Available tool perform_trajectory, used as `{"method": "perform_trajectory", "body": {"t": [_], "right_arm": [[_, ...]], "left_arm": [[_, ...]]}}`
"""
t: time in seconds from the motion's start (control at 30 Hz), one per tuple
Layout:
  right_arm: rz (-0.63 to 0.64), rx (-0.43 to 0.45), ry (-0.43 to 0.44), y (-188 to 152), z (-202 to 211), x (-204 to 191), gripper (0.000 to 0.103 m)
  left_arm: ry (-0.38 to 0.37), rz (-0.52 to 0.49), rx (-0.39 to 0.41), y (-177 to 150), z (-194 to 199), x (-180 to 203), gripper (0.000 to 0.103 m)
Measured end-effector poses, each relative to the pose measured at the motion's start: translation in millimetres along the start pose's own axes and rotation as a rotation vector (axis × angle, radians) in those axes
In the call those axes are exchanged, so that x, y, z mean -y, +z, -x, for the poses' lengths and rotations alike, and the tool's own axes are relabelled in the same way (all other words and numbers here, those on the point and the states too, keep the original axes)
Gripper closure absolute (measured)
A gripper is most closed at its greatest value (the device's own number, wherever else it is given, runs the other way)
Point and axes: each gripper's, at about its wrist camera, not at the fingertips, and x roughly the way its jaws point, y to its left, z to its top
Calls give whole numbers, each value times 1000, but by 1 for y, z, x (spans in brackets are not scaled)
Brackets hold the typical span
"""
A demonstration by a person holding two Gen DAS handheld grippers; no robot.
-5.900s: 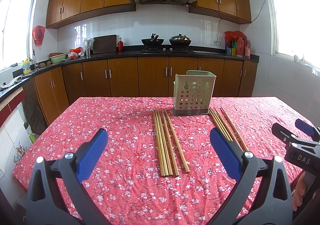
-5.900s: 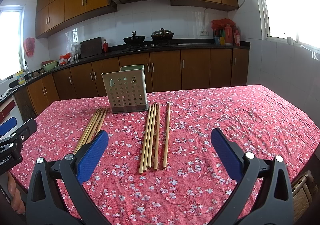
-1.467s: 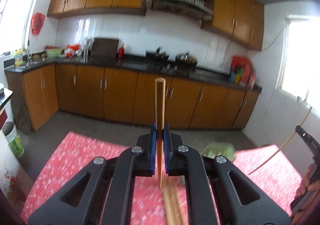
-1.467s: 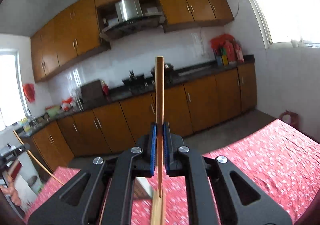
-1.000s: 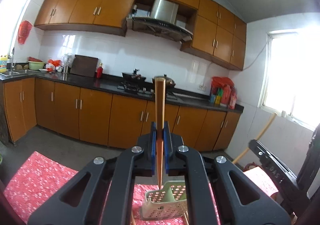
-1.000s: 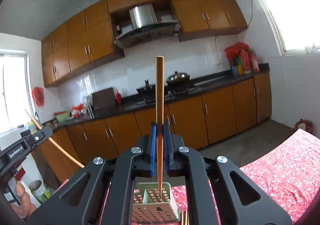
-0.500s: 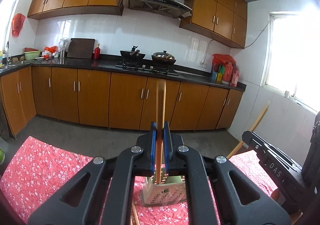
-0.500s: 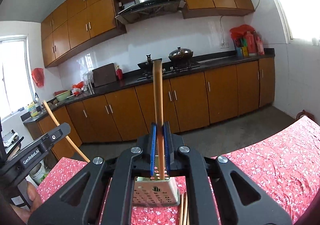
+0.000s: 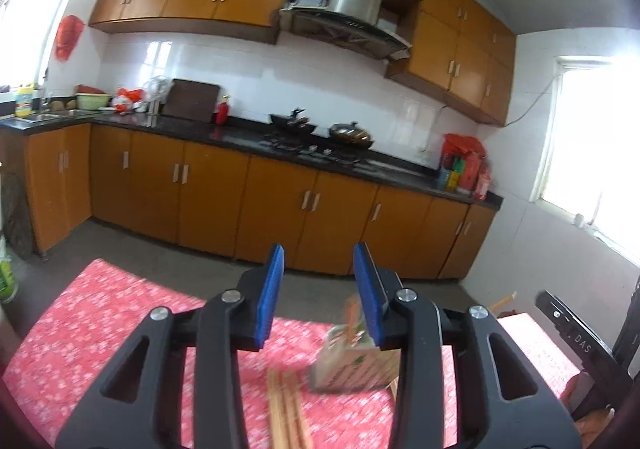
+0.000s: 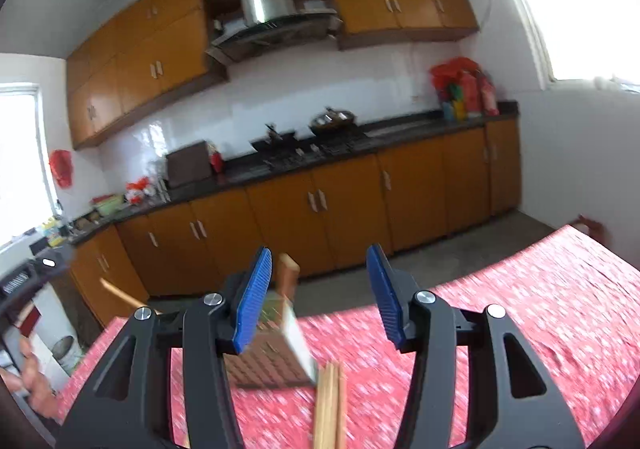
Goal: Organize utensils
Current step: 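Carry both chopsticks over the beige holder and open both tools to drop them in, then move the left tool to a chopstick while the right tool moves to another chopstick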
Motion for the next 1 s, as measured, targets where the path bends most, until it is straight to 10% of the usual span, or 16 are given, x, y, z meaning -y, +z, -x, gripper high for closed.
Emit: {"method": "perform_trajectory", "body": {"t": [0.17, 0.4, 1.0], "right_arm": [[12, -224, -71, -56, -20, 27, 54], [-13, -582, 17, -145, -62, 25, 82], [56, -630, -91, -175, -75, 26, 95]], "left_arm": [[109, -40, -113, -42, 3, -33, 62], [166, -1, -365, -116, -29, -72, 62], [-11, -73, -587, -190, -41, -34, 82]]}}
